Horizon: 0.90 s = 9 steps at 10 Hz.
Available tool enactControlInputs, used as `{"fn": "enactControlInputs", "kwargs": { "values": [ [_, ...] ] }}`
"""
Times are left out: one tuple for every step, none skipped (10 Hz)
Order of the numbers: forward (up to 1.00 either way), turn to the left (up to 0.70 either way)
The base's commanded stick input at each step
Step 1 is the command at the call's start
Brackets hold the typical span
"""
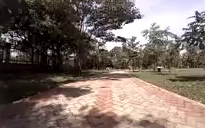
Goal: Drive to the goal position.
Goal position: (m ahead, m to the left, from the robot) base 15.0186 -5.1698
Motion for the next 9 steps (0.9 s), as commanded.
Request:
{"fn": "enactControlInputs", "kwargs": {
  "values": [
    [0.7, 0.0],
    [0.7, 0.0],
    [0.7, 0.0],
    [0.7, 0.0],
    [0.7, 0.0],
    [0.7, 0.0],
    [0.7, 0.0],
    [0.7, 0.0],
    [0.7, 0.0]
  ]
}}
